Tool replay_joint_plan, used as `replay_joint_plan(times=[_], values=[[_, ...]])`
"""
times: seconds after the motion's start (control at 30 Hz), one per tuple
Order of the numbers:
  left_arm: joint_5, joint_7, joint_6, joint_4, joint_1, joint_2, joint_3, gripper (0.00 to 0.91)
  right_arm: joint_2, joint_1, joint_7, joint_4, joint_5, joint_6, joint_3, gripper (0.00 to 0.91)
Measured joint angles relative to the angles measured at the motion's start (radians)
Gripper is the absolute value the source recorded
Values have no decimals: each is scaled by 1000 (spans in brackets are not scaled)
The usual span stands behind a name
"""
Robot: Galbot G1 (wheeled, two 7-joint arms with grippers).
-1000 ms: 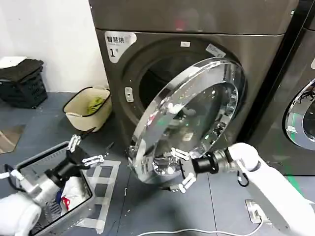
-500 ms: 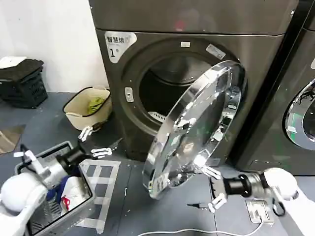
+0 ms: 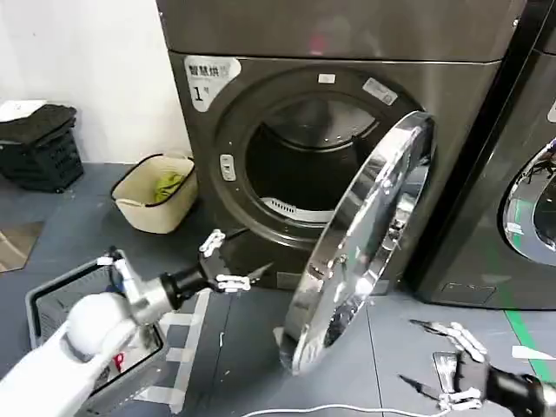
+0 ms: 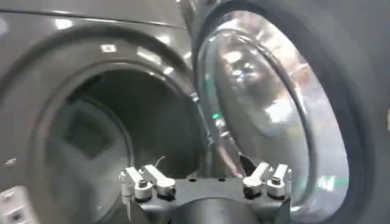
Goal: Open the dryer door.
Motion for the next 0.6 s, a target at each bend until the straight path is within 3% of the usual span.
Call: replay_joint_plan(times=[0.2,0.33,0.47,0.6], values=[[-2,0,-8,46,-114,-33,136,907,127,-74,94,-13,11,75,157,907],[-3,-1,-8,78,-191,-62,226,907,203,-86,166,-33,-24,117,240,907],[-6,-2,-8,110,-255,-101,301,907,271,-92,296,-58,-113,176,309,907],[-10,-4,-9,143,-309,-138,363,907,329,-94,482,-80,-210,185,364,907]])
